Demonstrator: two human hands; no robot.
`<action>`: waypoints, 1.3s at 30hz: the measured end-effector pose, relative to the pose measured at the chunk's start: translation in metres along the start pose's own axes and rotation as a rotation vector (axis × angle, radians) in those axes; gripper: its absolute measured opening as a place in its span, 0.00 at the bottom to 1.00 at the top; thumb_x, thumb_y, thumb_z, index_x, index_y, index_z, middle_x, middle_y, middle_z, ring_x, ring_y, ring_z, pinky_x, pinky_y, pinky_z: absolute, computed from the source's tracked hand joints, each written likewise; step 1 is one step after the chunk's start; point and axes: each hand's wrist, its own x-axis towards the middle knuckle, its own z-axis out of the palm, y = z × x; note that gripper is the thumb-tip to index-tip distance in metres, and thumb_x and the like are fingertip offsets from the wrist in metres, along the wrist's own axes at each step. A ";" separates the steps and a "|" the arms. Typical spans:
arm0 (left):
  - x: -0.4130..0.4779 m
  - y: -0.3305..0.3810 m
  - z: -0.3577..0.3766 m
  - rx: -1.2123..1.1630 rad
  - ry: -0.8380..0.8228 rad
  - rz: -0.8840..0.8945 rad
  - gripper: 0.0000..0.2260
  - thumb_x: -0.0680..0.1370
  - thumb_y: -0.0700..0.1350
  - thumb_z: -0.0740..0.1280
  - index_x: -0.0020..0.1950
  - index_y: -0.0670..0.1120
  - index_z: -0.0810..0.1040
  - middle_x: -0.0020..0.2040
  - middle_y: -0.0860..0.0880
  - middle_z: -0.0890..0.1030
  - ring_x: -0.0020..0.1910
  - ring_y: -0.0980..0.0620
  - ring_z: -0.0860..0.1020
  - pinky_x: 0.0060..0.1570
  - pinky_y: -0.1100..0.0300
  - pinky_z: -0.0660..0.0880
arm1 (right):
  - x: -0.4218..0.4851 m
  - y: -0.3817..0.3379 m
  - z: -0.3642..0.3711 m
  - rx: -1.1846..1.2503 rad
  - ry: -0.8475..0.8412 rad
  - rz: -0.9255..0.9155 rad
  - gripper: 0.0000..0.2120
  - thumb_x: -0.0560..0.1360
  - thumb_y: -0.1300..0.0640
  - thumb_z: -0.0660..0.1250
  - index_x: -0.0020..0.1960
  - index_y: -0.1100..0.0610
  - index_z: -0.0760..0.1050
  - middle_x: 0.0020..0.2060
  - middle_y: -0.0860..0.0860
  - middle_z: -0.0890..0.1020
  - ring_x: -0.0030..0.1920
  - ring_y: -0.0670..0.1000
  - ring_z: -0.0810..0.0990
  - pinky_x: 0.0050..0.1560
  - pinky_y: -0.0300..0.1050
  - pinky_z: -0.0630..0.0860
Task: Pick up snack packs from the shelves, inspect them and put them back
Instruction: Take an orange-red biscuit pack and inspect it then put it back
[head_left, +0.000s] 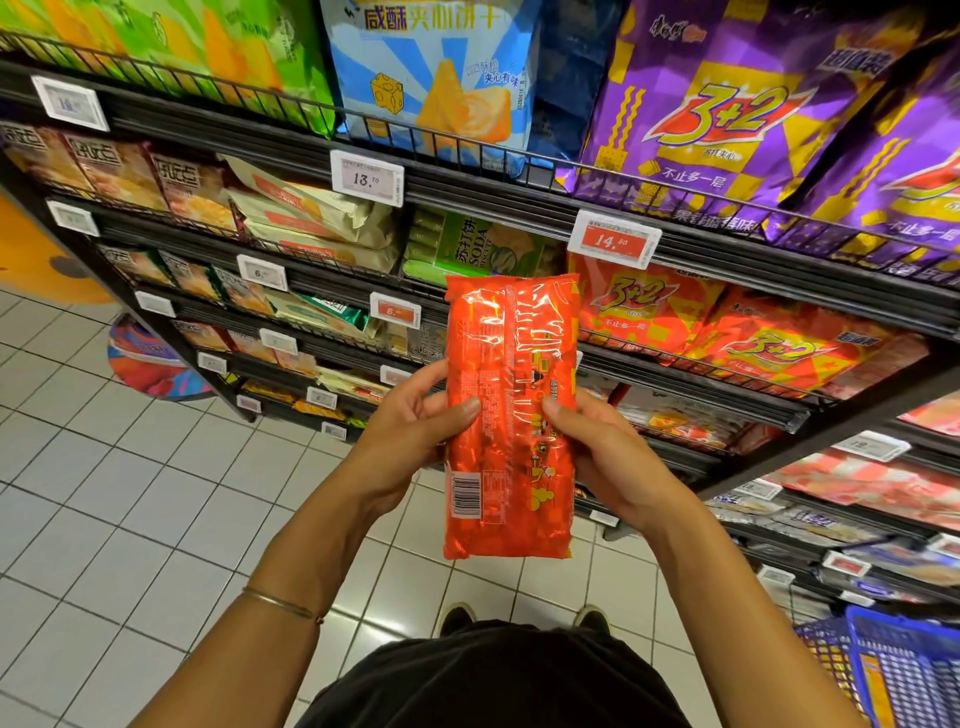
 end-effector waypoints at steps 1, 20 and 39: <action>0.000 0.001 0.000 0.000 -0.001 -0.001 0.23 0.80 0.46 0.72 0.75 0.54 0.72 0.60 0.44 0.86 0.58 0.42 0.86 0.50 0.50 0.84 | 0.000 0.000 0.000 -0.001 0.010 -0.011 0.20 0.81 0.49 0.69 0.71 0.53 0.75 0.62 0.54 0.85 0.62 0.57 0.85 0.57 0.51 0.83; -0.004 -0.007 -0.001 0.014 0.015 -0.120 0.25 0.77 0.54 0.71 0.71 0.47 0.76 0.61 0.41 0.85 0.60 0.39 0.84 0.64 0.35 0.78 | 0.002 0.001 -0.003 -0.052 0.037 -0.001 0.26 0.75 0.44 0.72 0.68 0.55 0.78 0.59 0.56 0.86 0.59 0.59 0.85 0.67 0.64 0.77; -0.001 0.001 -0.005 -0.122 0.084 -0.032 0.33 0.72 0.54 0.77 0.75 0.51 0.73 0.65 0.44 0.84 0.63 0.39 0.83 0.62 0.34 0.78 | 0.004 0.002 -0.005 -0.037 -0.093 0.032 0.26 0.75 0.48 0.74 0.71 0.53 0.77 0.64 0.59 0.83 0.64 0.64 0.82 0.68 0.71 0.73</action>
